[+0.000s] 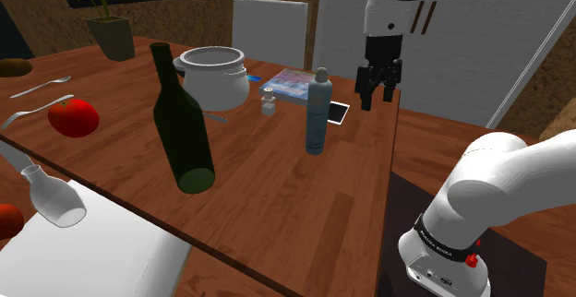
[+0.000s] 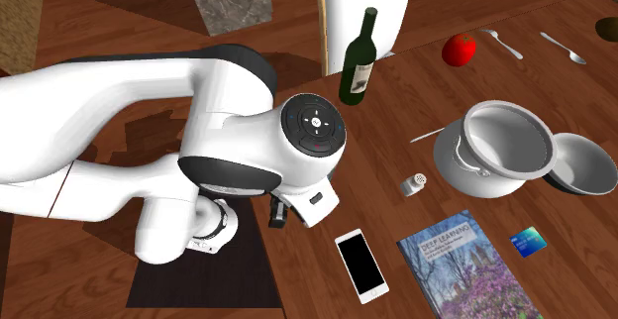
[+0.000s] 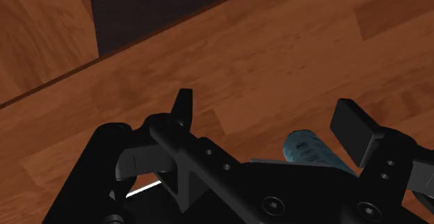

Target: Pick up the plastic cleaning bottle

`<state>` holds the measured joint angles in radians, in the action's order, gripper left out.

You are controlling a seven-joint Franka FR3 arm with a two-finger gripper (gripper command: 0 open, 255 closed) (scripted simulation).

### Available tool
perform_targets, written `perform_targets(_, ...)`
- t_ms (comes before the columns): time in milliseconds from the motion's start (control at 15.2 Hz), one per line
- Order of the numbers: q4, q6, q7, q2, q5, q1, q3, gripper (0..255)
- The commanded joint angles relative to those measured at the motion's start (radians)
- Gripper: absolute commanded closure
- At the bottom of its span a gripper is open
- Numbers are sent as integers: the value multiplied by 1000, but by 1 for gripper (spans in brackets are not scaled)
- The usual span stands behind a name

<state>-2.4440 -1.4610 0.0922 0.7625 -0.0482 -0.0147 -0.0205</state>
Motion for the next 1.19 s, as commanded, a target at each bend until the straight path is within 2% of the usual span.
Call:
perform_targets(0, 0, 0, 0, 0, 0, 0, 0, 0)
perform_targets(726, 73, -348, 103, -5, -140, -57, 108, 0)
perform_targets(1122, 1, -421, 98, 6, -149, -60, 116, 0)
